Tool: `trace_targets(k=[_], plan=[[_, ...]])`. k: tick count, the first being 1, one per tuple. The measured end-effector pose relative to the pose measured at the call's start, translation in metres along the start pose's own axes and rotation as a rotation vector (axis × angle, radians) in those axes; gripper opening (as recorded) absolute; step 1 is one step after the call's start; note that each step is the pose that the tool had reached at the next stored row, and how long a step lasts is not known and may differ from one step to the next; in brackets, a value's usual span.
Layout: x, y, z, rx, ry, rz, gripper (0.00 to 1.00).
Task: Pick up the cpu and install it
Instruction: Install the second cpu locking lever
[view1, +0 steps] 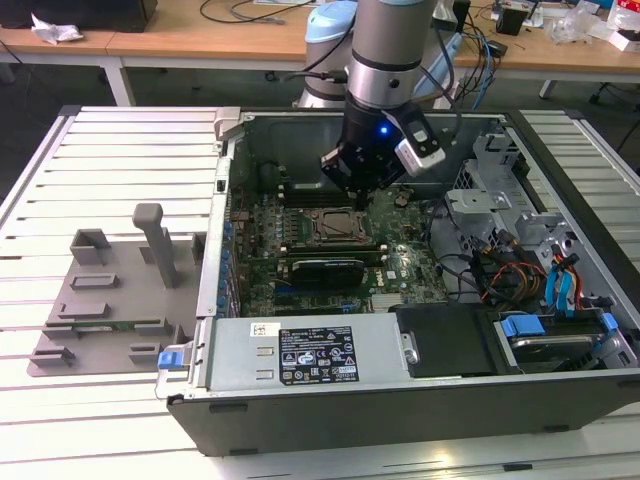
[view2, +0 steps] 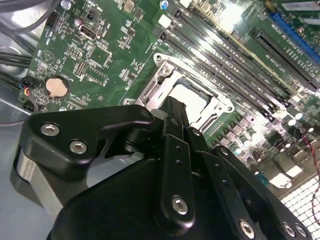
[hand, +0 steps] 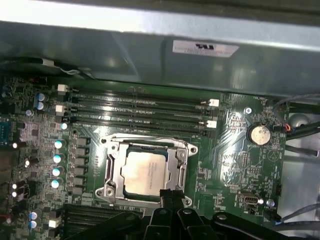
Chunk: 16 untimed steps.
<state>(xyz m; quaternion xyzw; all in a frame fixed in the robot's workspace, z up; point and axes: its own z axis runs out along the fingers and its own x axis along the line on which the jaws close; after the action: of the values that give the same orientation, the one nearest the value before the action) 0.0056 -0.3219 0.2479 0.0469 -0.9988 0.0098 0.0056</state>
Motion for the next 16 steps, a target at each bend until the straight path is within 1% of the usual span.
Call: trace_targets(k=[5,11,14,16], plan=[[0.0011,-0.012,0.0003,0.0,-0.0001,0.0,0.11],[0.0028,-0.0301,0.0006,0.0,0.0,0.0,0.11],[0.0034,-0.0361,0.0008,0.0,0.0,0.0,0.11],[0.0036,-0.0389,0.001,-0.003,-0.0003,0.0,0.11]])
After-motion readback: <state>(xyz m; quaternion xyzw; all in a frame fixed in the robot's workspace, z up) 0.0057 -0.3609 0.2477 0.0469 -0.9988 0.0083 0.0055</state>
